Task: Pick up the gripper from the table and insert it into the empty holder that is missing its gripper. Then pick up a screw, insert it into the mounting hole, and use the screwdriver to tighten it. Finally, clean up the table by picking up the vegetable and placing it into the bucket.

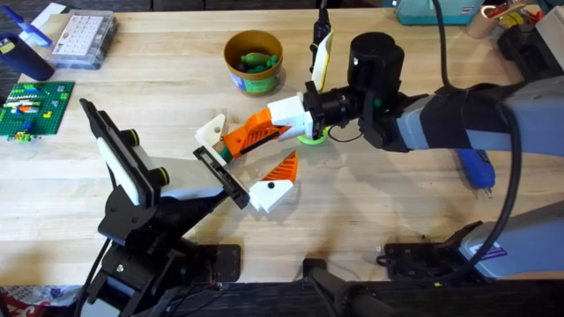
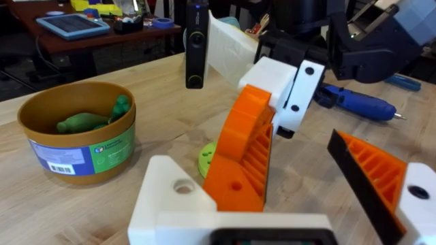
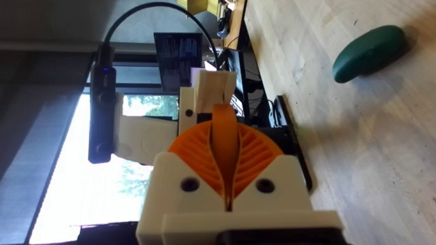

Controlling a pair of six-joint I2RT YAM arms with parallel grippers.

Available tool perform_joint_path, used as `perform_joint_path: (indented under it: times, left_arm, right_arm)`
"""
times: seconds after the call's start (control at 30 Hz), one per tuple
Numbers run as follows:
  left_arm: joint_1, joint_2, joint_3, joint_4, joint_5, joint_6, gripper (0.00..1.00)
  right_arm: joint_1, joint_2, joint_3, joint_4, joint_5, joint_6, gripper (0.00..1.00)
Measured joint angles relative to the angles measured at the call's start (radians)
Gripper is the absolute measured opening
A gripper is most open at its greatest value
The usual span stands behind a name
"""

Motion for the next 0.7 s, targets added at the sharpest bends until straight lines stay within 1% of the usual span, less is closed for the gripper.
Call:
perform_joint_path:
  times: [0.13, 0.3, 0.4, 0.5, 0.7]
  left_arm:
    - [0.003, 0.006, 0.009, -0.004, -0.016, -0.002, 0.987]
    - [0.003, 0.006, 0.009, -0.001, -0.017, 0.002, 0.987]
    - [0.003, 0.006, 0.009, -0.001, -0.014, 0.003, 0.987]
    - [0.003, 0.006, 0.009, -0.002, -0.005, 0.003, 0.987]
    - [0.003, 0.006, 0.009, -0.003, 0.044, 0.001, 0.987]
  right_arm:
    - [-0.002, 0.000, -0.001, -0.004, -0.004, 0.008, 0.017]
    - [-0.014, 0.005, -0.002, 0.106, -0.009, 0.051, 0.017]
    - [-0.020, 0.008, -0.002, 0.114, -0.010, 0.078, 0.017]
    - [-0.020, 0.010, -0.002, 0.115, -0.010, 0.092, 0.017]
    - [-0.022, 0.010, -0.002, 0.086, -0.005, 0.103, 0.017]
